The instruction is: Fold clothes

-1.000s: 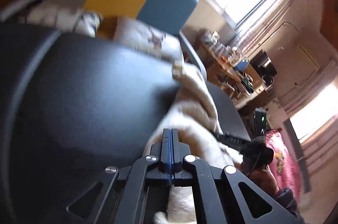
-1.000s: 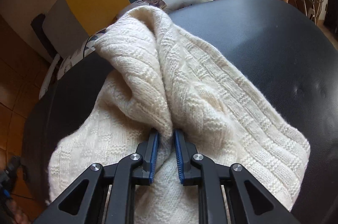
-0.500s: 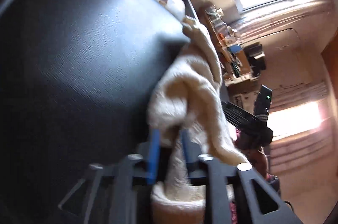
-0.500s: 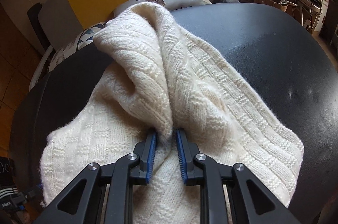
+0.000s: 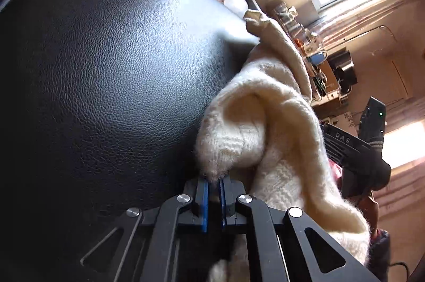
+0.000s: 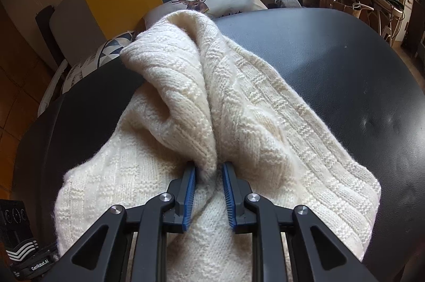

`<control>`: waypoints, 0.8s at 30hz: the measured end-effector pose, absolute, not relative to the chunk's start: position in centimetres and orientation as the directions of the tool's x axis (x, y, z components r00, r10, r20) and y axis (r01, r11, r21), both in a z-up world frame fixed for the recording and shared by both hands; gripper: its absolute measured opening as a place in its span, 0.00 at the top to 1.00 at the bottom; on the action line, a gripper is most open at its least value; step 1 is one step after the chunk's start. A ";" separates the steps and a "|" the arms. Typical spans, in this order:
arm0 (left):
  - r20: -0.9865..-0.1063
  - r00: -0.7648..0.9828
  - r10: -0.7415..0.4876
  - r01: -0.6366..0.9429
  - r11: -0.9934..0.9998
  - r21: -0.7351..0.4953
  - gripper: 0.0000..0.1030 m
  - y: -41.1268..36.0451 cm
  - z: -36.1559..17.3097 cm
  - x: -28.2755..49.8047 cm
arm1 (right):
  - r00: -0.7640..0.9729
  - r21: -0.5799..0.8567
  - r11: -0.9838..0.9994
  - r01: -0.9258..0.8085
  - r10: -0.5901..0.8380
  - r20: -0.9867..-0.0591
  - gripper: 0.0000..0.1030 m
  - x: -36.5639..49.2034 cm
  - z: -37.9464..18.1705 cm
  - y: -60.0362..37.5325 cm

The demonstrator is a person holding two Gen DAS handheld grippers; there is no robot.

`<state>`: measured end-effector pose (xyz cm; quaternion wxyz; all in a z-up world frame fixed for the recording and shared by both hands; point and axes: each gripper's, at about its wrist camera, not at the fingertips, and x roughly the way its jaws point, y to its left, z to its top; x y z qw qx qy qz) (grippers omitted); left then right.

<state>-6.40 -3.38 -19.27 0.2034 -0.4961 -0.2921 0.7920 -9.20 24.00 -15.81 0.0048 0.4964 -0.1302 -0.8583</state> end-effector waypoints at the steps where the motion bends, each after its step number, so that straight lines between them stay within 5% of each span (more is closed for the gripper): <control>1: -0.661 -0.444 0.605 -0.038 -0.750 -0.661 0.94 -3.5 -18.7 -6.5 | -0.514 0.219 -0.969 -0.115 -0.130 -0.848 0.81 -9.1 -15.5 23.9; 8: -0.561 -0.607 0.563 -0.219 -0.797 -0.563 0.95 -4.7 -9.1 -6.0 | -0.551 0.269 -0.963 0.003 -0.226 -0.803 0.81 -7.6 -13.1 21.8; 13: -0.554 -0.640 0.533 -0.306 -0.838 -0.452 0.95 -4.8 -4.5 -5.0 | -0.446 0.102 -0.990 0.102 -0.137 -0.885 0.81 -7.4 -16.2 17.8; 16: -0.555 -0.625 0.550 -0.291 -0.823 -0.488 0.95 -6.3 -3.8 -4.5 | -0.459 0.062 -0.992 0.114 -0.108 -0.882 0.81 -6.9 -16.9 17.1; 24: -0.586 -0.646 0.490 -0.159 -0.837 -0.524 0.95 -10.8 -6.2 -1.7 | -0.421 0.512 -0.858 -0.044 -0.449 -0.788 0.81 -4.5 -16.6 22.0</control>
